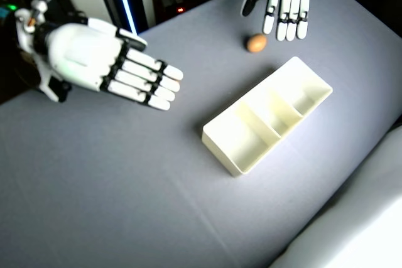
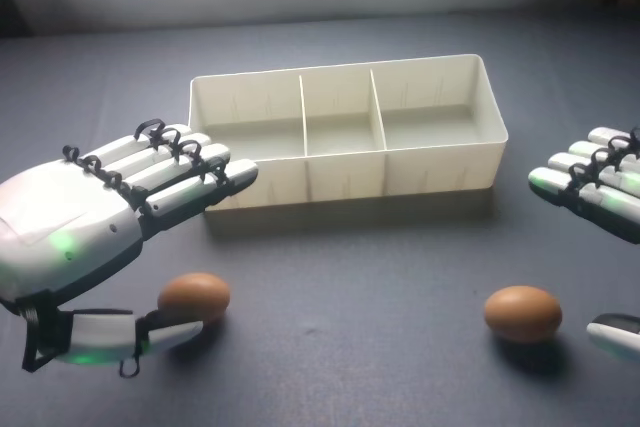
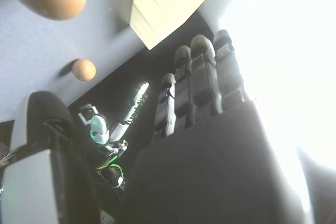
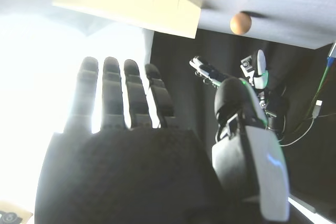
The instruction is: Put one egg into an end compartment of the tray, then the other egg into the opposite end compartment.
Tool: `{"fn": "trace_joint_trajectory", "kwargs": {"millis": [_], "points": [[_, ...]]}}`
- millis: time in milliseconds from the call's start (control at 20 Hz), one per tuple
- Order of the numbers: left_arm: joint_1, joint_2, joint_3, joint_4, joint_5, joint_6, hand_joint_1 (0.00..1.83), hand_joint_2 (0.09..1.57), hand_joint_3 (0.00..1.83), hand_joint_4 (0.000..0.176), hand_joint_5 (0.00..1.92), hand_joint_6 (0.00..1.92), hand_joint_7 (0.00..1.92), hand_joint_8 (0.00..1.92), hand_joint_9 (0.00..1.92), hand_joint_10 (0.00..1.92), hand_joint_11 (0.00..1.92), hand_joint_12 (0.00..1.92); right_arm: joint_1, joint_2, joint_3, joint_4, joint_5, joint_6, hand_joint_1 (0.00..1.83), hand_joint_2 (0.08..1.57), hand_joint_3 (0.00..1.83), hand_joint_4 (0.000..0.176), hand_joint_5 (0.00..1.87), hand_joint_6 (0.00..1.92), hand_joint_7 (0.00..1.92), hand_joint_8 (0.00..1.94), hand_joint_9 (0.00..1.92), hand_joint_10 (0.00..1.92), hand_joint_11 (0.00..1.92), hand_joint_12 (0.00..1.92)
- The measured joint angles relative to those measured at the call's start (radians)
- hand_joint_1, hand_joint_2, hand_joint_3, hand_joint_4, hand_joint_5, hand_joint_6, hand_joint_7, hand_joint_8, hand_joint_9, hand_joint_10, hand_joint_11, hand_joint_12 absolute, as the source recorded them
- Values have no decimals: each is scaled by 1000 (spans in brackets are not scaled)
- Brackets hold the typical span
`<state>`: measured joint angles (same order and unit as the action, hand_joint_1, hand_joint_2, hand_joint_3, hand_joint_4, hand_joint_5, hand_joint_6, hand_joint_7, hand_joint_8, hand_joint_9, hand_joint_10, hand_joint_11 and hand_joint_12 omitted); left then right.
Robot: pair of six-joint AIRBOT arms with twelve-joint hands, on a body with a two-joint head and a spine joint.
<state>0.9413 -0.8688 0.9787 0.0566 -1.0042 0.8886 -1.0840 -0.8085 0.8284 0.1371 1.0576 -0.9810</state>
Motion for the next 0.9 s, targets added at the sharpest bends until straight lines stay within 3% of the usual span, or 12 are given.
{"fn": "trace_joint_trajectory", "kwargs": {"millis": [150, 250, 300, 400, 450, 500, 600, 650, 700, 750, 800, 900], "points": [[-6, -2, 7, 7, 7, -3, 555, 1143, 18, 68, 0, 0, 8, 3, 7, 3, 36, 20, 0, -3, 2, 2, 0, 1, 394, 1137, 72, 0, 0, 0, 0, 0, 0, 0, 0, 0], [-6, -13, 15, 5, 18, -10, 532, 1161, 22, 76, 0, 0, 0, 0, 0, 0, 1, 8, 0, -5, 2, 7, -1, 1, 411, 1141, 65, 0, 0, 0, 0, 0, 0, 0, 0, 0], [-6, -19, 19, 10, 38, -23, 557, 1168, 22, 90, 0, 0, 0, 0, 0, 0, 0, 1, 0, -5, 2, 5, 0, 1, 399, 1145, 62, 0, 0, 0, 0, 0, 0, 0, 0, 0], [-9, -31, 25, 22, 73, -30, 593, 1163, 15, 75, 0, 0, 2, 0, 0, 0, 0, 0, 0, -6, 2, 9, -1, 1, 375, 1163, 62, 0, 0, 0, 0, 0, 0, 0, 0, 0], [-16, -39, 34, 30, 95, -30, 590, 1152, 8, 83, 0, 0, 8, 3, 0, 0, 0, 0, 0, -10, 5, 13, 0, 1, 366, 1166, 59, 0, 0, 0, 0, 0, 0, 0, 0, 0], [-18, -47, 41, 28, 102, -30, 548, 1162, 12, 73, 0, 0, 1, 0, 0, 0, 15, 7, 0, -14, 7, 17, 0, 1, 353, 1176, 59, 0, 0, 0, 0, 0, 0, 0, 0, 0], [-25, -68, 61, 25, 138, -30, 570, 1160, 9, 77, 0, 0, 3, 1, 0, 0, 41, 24, 0, -21, 7, 27, -1, 1, 334, 1188, 57, 0, 0, 0, 0, 0, 0, 0, 0, 0], [-28, -77, 69, 23, 152, -31, 575, 1160, 0, 67, 0, 0, 14, 53, 37, 10, 7, 597, 0, -23, 7, 26, -1, 2, 333, 1195, 57, 0, 0, 0, 0, 0, 0, 0, 0, 0], [-32, -90, 80, 23, 176, -31, 593, 1152, 0, 68, 0, 0, 41, 45, 62, 23, 1, 1033, 0, -23, 7, 26, 0, 2, 320, 1200, 55, 0, 0, 0, 0, 0, 0, 0, 0, 0], [-36, -100, 84, 21, 194, -33, 683, 1141, 0, 46, 0, 0, 99, 49, 110, 54, 0, 1303, 0, -25, 7, 29, 0, 1, 334, 1199, 49, 0, 0, 0, 0, 0, 0, 0, 0, 0], [-40, -108, 91, 23, 214, -34, 707, 1157, 0, 15, 35, 10, 153, 46, 130, 70, 0, 1293, -5, -29, 10, 32, 3, 2, 324, 1207, 49, 0, 0, 0, 0, 0, 0, 0, 0, 0], [-43, -114, 96, 34, 246, -34, 735, 1176, 4, 0, 107, 24, 257, 43, 206, 110, 0, 1429, -7, -32, 10, 33, -2, 3, 329, 1218, 46, 0, 0, 0, 0, 0, 0, 0, 0, 0]]}}
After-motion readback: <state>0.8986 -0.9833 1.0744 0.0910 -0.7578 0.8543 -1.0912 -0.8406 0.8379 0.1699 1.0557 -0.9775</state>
